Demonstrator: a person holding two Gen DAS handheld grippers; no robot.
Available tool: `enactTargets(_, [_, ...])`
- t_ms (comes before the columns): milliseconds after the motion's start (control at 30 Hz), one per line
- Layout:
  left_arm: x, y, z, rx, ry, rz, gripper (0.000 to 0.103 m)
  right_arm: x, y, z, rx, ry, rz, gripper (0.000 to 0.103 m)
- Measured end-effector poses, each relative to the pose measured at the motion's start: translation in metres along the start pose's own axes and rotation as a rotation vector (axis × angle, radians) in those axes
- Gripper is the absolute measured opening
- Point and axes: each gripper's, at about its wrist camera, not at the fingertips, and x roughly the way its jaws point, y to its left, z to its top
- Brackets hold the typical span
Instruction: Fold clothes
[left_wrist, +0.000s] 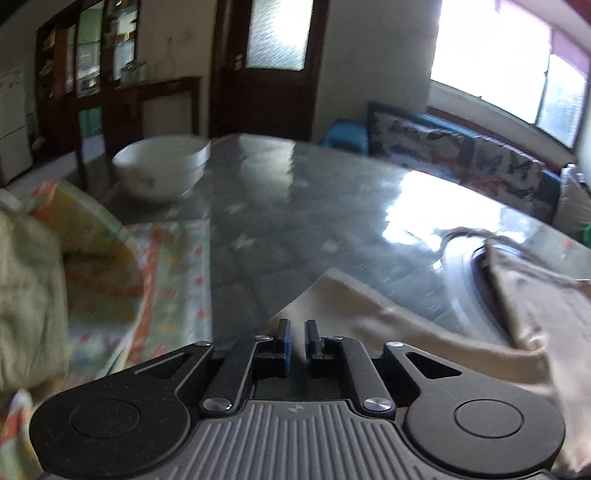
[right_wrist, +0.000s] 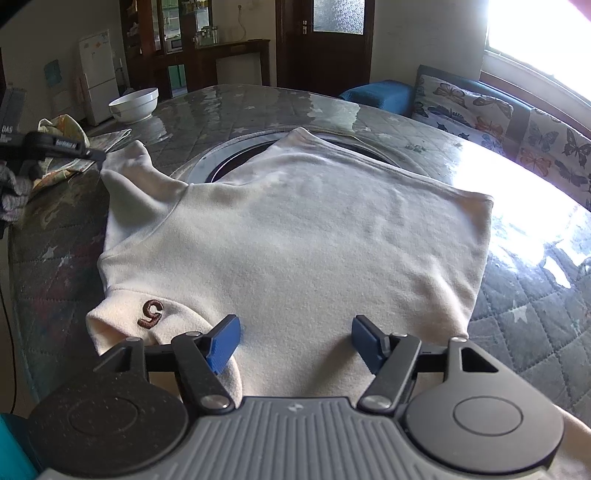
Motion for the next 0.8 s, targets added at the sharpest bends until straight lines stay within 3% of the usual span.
enactTargets(33, [0.005,-0.007,0.002,0.027,0.003,-0.009,0.046,0.000,0.001,0.000,-0.001,0.000,-0.001,0.069])
enactTargets(167, [0.041,-0.033,0.008,0.156,0.057,0.017,0.047,-0.001,0.002,0.000,-0.001,0.003,-0.004,0.069])
enactTargets(333, [0.064,-0.052,0.017,0.274,0.012,0.050,0.045,-0.001,0.000,0.000,0.010,0.009,-0.003,0.070])
enactTargets(467, [0.073,-0.058,0.020,0.293,-0.018,0.090,0.050,-0.001,0.001,0.000,0.008,0.009,-0.007,0.070])
enactTargets(633, [0.064,-0.052,0.019,0.218,-0.004,0.104,0.052,-0.002,0.001,0.000,0.011,0.004,-0.004,0.070])
enactTargets(800, [0.056,-0.056,0.006,0.284,-0.024,0.126,0.056,-0.010,0.000,-0.003,0.012,-0.010,-0.009,0.070])
